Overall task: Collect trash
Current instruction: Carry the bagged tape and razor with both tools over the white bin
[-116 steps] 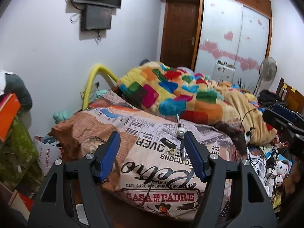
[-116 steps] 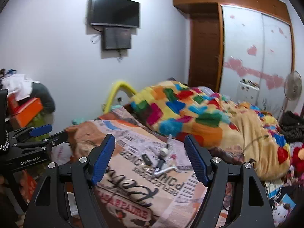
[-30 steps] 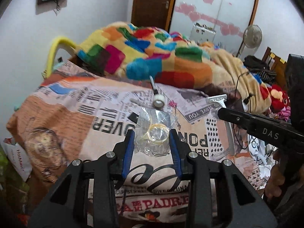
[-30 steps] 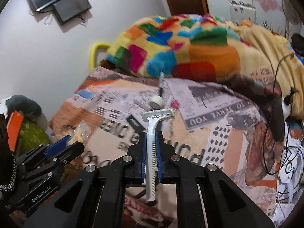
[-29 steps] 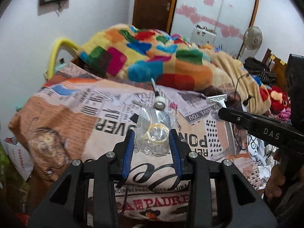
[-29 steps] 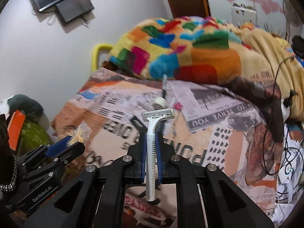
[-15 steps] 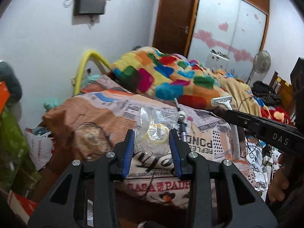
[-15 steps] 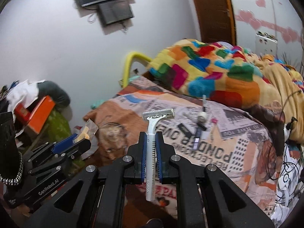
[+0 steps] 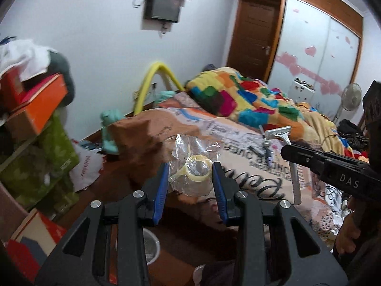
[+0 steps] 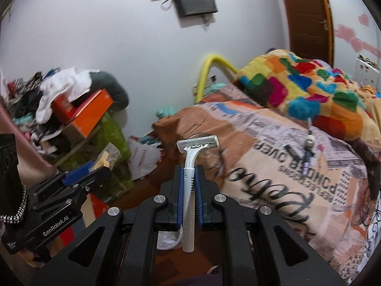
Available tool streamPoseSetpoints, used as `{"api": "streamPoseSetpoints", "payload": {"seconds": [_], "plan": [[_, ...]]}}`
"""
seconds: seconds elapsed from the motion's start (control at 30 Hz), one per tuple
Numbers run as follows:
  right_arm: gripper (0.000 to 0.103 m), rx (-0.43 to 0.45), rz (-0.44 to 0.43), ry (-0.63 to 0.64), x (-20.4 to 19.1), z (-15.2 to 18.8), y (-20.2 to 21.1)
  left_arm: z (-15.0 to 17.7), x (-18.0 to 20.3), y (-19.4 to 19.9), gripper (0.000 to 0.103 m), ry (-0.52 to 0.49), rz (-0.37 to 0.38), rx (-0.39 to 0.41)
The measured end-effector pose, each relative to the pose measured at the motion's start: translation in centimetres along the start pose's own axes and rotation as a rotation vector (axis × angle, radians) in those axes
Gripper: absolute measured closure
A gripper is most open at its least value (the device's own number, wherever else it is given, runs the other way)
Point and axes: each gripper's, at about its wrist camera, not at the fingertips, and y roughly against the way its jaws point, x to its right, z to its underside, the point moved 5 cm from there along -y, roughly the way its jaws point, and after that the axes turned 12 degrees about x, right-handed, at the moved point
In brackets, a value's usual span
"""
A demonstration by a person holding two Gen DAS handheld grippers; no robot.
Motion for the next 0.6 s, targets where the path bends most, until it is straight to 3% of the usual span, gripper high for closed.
{"api": "streamPoseSetpoints", "payload": {"seconds": [0.27,0.6], "plan": [[0.094,-0.062,-0.082,0.082,-6.0,2.2,-2.3,2.1,-6.6,2.8,0.067,0.066,-0.098,-0.005],[0.094,-0.191,-0.168,0.145,-11.1,5.8,-7.5,6.7,-13.0,2.9,0.067,0.151,-0.199,-0.082]]}}
